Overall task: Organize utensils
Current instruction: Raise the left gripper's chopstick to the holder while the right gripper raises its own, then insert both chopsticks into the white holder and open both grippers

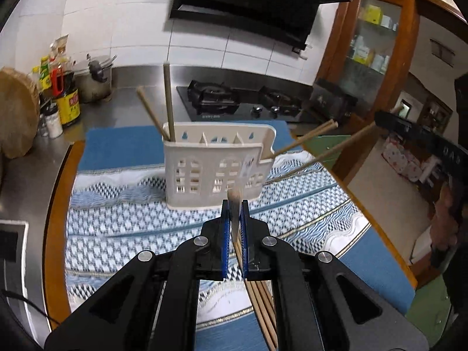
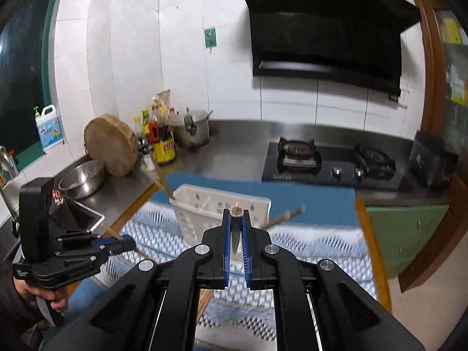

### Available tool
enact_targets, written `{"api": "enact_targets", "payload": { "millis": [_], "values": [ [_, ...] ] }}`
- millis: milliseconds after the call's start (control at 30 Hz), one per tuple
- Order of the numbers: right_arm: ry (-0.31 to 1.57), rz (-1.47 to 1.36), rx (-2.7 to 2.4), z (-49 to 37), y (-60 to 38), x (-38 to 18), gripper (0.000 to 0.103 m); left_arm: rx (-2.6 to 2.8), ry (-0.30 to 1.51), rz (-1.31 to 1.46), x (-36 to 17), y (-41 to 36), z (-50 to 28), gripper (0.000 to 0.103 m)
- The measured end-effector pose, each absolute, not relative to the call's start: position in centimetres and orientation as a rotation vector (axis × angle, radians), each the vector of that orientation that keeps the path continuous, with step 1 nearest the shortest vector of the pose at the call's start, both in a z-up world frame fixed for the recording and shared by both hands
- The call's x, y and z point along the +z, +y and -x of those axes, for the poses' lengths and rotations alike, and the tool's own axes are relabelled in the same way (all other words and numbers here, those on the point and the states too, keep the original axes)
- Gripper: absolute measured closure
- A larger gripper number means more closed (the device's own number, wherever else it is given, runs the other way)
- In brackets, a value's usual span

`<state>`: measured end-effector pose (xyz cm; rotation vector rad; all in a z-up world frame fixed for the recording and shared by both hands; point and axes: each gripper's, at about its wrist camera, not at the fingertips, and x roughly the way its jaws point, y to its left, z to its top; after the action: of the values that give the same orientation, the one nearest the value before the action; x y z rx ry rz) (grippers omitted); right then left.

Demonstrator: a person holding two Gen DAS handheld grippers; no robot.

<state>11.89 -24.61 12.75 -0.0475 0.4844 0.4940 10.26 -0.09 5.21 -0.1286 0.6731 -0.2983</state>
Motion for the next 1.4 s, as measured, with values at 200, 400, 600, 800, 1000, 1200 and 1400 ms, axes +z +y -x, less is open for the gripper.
{"api": "enact_targets", "payload": {
  "millis": [200, 400, 600, 800, 1000, 1200, 1400],
  "values": [
    [0.417, 0.070, 0.513, -13.0, -24.7, 16.8, 0.096, -0.319, 0.630, 0.120, 7.9, 0.4, -10.9, 0.098],
    [0.436, 0.122, 0.490, -15.7, -23.3, 17.7, 0.096, -0.321, 0.543, 0.121, 11.6, 0.8, -11.5, 0.098],
    [0.516, 0.160, 0.481, -18.4, -21.8, 15.4, 0.096, -0.284, 0.377, 0.109, 17.0, 1.2, -12.3, 0.098],
    [0.566, 0.151, 0.481, -20.1, -21.2, 13.2, 0.096, -0.198, 0.285, 0.082, 18.9, 0.9, -15.0, 0.098],
    [0.596, 0.149, 0.480, -20.9, -20.9, 11.7, 0.096, -0.139, 0.306, 0.105, 16.9, 1.0, -17.9, 0.098],
    [0.613, 0.142, 0.477, -21.4, -20.8, 10.8, 0.096, -0.130, 0.371, 0.106, 14.2, 1.5, -19.6, 0.098],
    [0.599, 0.127, 0.475, -21.4, -21.0, 10.8, 0.093, -0.115, 0.415, 0.103, 12.8, 1.8, -20.3, 0.095]
  ]
}}
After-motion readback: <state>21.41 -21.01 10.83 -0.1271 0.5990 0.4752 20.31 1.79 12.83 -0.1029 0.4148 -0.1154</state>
